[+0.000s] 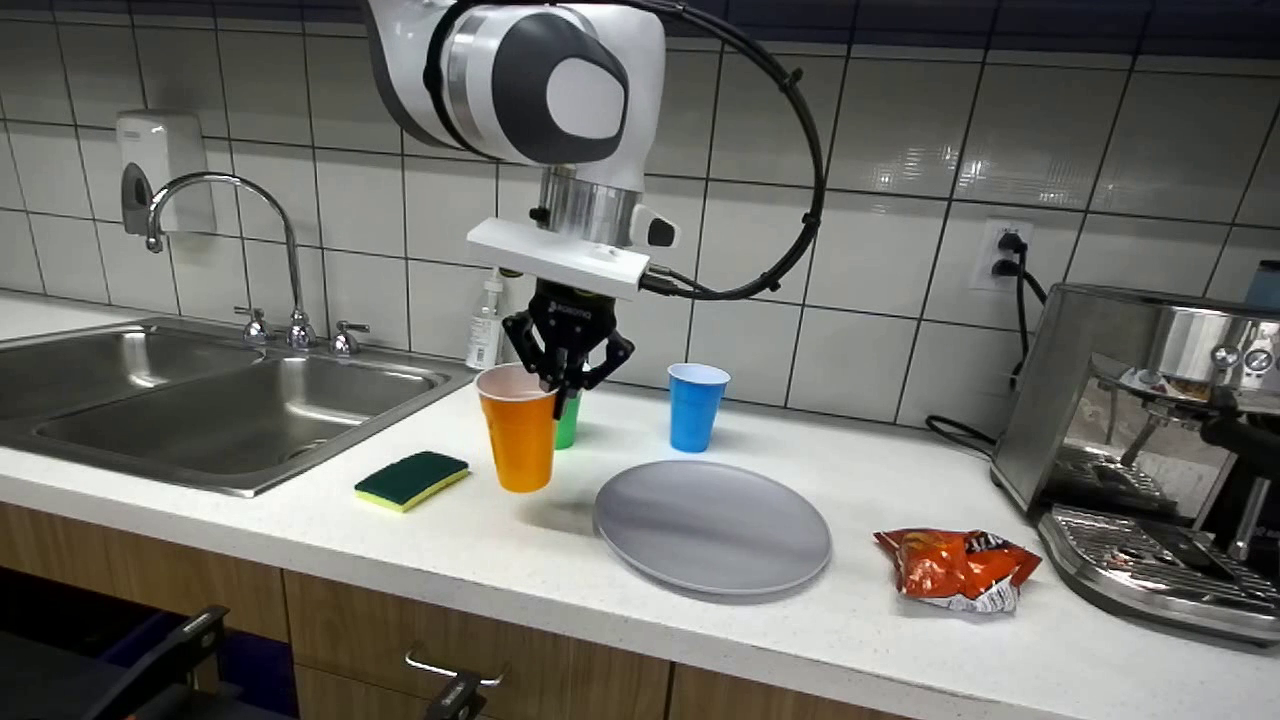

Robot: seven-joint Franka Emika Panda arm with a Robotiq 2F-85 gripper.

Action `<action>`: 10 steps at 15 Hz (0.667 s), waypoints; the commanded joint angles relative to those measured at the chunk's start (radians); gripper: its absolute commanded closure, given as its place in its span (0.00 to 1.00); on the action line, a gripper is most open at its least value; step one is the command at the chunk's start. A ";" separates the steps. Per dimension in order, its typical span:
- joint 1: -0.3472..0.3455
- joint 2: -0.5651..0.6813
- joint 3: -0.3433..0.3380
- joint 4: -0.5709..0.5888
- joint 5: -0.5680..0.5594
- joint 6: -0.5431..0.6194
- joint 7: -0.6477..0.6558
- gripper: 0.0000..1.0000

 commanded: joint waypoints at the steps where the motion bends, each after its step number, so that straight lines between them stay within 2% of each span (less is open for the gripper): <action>1: -0.030 -0.036 -0.030 0.007 0.015 -0.023 -0.021 0.99; 10: -0.105 0.012 -0.124 0.096 0.010 -0.047 0.025 0.99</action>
